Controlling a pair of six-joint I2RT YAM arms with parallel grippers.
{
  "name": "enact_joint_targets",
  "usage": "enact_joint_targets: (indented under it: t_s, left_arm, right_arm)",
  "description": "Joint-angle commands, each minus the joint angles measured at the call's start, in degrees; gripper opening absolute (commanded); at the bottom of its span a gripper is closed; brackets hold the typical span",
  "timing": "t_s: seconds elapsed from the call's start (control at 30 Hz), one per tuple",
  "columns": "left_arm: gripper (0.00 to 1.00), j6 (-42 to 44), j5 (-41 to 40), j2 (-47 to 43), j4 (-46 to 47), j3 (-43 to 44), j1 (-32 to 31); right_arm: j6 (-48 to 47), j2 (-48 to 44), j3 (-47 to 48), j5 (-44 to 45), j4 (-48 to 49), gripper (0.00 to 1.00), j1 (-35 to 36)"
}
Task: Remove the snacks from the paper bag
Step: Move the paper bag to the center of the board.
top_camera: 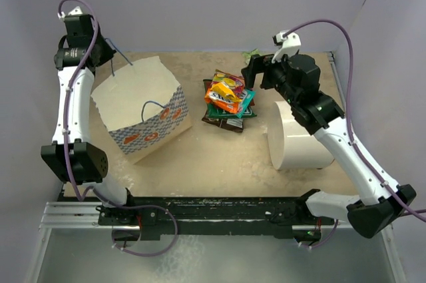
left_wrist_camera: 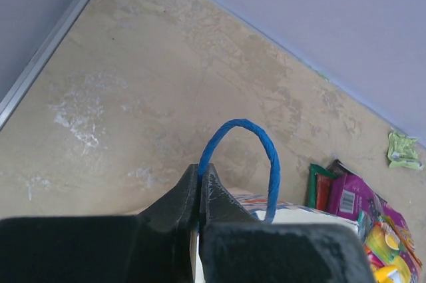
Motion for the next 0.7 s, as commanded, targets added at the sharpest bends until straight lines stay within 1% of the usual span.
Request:
enact_joint_targets:
  t_s: [0.0,0.07,0.17,0.23,0.37,0.43,0.53,0.67]
  left_arm:
    - [0.05,3.12,2.7,0.46,4.48,4.94,1.01]
    - [0.18,3.25,3.42,-0.93,4.36,3.82,1.01]
    - [0.49,3.43,4.07,-4.04,4.27,1.84,1.01]
    - [0.61,4.24,4.4,-6.03,4.54,1.01,0.97]
    - [0.85,5.45,1.8,-8.79,0.74,2.7,1.01]
    - [0.93,5.81,1.65,-10.26,-1.77,4.1,0.99]
    - [1.0,6.73,3.62,-13.36,-4.36,5.27,1.02]
    - [0.99,11.42,11.97,-20.02,-2.35,5.1,0.9]
  right_arm:
    - [3.23,-2.21,2.7,4.44,-1.95,1.0,0.03]
    - [3.18,-2.87,2.54,9.88,-1.66,1.0,-0.01]
    - [6.19,-3.35,3.01,12.08,-3.33,1.0,0.04]
    - [6.69,-3.38,3.68,15.38,-5.41,1.0,0.04]
    - [8.11,-3.5,5.05,14.92,-9.12,1.0,0.04]
    - [8.1,-3.99,5.21,13.59,-10.25,1.0,0.02]
    - [7.81,-4.99,6.41,13.34,-13.08,1.0,0.0]
    - [7.19,-7.95,7.54,16.42,-16.89,1.0,0.01]
